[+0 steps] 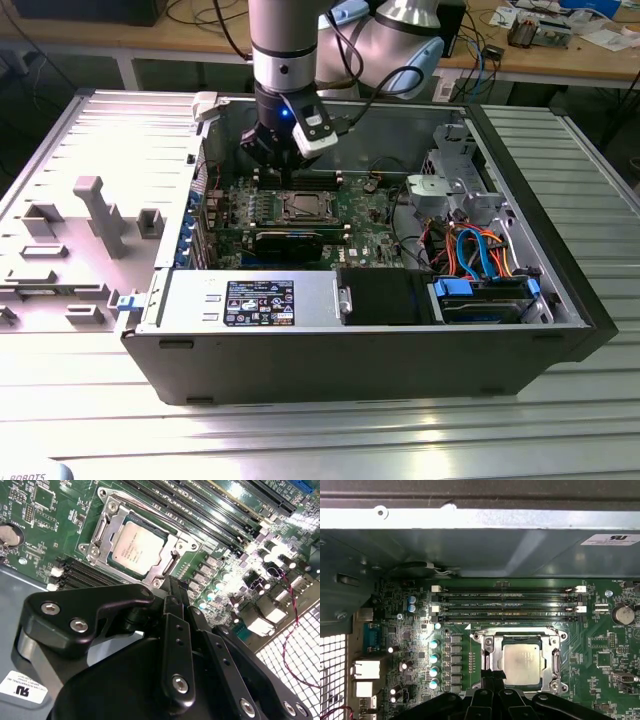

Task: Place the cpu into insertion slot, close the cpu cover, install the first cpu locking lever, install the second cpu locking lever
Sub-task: 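Install the first cpu locking lever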

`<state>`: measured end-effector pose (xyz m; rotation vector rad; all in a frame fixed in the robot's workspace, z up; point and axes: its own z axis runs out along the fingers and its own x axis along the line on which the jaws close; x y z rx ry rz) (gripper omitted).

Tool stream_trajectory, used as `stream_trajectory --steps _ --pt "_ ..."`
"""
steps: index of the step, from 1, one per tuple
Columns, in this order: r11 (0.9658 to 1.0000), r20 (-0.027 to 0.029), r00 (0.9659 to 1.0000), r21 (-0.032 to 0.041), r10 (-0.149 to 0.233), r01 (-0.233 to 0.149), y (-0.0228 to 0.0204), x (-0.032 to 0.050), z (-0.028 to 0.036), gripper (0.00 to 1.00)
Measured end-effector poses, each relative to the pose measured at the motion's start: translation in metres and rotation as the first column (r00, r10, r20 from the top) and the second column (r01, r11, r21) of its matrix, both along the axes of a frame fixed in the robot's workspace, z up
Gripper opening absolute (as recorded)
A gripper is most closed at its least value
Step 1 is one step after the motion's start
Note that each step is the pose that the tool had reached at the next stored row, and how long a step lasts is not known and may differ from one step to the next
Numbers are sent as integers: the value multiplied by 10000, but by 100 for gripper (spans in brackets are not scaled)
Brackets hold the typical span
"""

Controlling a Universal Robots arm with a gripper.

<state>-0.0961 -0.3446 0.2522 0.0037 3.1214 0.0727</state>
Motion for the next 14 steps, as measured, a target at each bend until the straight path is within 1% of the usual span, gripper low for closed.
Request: stream_trajectory --steps 11,14 --pt "10000 1 10000 0 13 -13 0 0 4 11" --pt "10000 1 10000 1 13 -13 0 -18 4 11"
